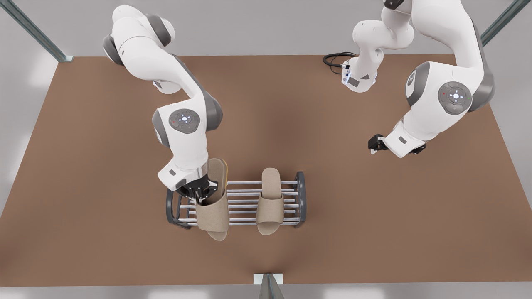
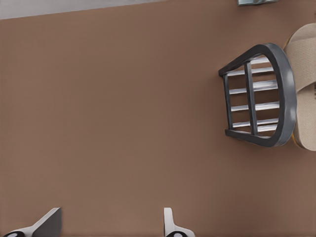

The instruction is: Place the right shoe on the shoe rack with the right arm, and place the left shoe on the shoe rack with the left arm

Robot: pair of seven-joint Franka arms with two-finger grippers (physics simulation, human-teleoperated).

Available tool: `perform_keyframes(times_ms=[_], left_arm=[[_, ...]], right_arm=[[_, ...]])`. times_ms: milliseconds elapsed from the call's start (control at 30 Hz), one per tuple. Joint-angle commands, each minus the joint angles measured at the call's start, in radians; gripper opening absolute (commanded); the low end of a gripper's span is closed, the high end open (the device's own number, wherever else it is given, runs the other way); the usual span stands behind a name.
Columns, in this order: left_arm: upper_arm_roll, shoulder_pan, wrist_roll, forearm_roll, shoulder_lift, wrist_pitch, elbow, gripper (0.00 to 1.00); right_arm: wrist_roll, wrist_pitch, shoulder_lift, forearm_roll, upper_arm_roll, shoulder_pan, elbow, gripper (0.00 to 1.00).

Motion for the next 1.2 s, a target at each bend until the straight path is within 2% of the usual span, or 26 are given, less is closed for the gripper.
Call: perform_keyframes(times_ms=[0, 133, 433, 467, 500, 600, 633, 967, 1000, 1033, 1167], left_arm=[[-0.002, -0.001, 0.006, 0.001, 0.000, 0.004, 0.000, 1.00], [-0.003, -0.003, 0.004, 0.001, -0.002, 0.001, -0.003, 1.00], [-0.003, -0.003, 0.004, 0.011, -0.003, 0.001, -0.003, 1.00], [-0.005, -0.004, 0.004, 0.011, -0.003, 0.001, -0.004, 1.00], [-0.005, -0.004, 0.004, 0.011, -0.003, 0.001, -0.004, 1.00], [-0.005, -0.003, 0.004, 0.011, -0.002, 0.002, -0.004, 1.00], [-0.005, -0.003, 0.004, 0.011, -0.002, 0.002, -0.004, 1.00], [-0.016, -0.003, 0.003, 0.024, -0.013, -0.012, -0.009, 1.00], [-0.017, -0.003, 0.003, 0.024, -0.013, -0.010, -0.009, 1.00], [-0.017, -0.003, 0.003, 0.024, -0.011, -0.010, -0.009, 1.00], [-0.016, -0.003, 0.003, 0.026, -0.010, -0.004, -0.007, 1.00]], right_arm=[[0.621, 0.017, 0.038, -0.010, -0.013, 0.002, 0.031, 0.21], [0.622, 0.097, 0.087, -0.010, -0.045, 0.044, 0.036, 0.21], [0.612, 0.077, 0.078, -0.004, -0.036, 0.067, 0.018, 0.21], [0.606, 0.077, 0.061, -0.002, -0.033, 0.060, -0.005, 0.21], [0.596, 0.100, -0.014, -0.004, -0.033, 0.050, -0.146, 0.21], [0.555, 0.272, -0.130, -0.001, -0.019, 0.007, -0.387, 0.21], [0.546, 0.295, -0.138, -0.002, -0.016, 0.001, -0.418, 0.21], [0.530, 0.345, -0.081, -0.014, -0.018, 0.002, -0.421, 0.21], [0.527, 0.344, -0.081, -0.014, -0.018, 0.002, -0.427, 0.28], [0.500, 0.338, -0.081, -0.013, -0.018, 0.004, -0.430, 1.00], [0.500, 0.325, -0.121, -0.011, -0.001, 0.007, -0.478, 1.00]])
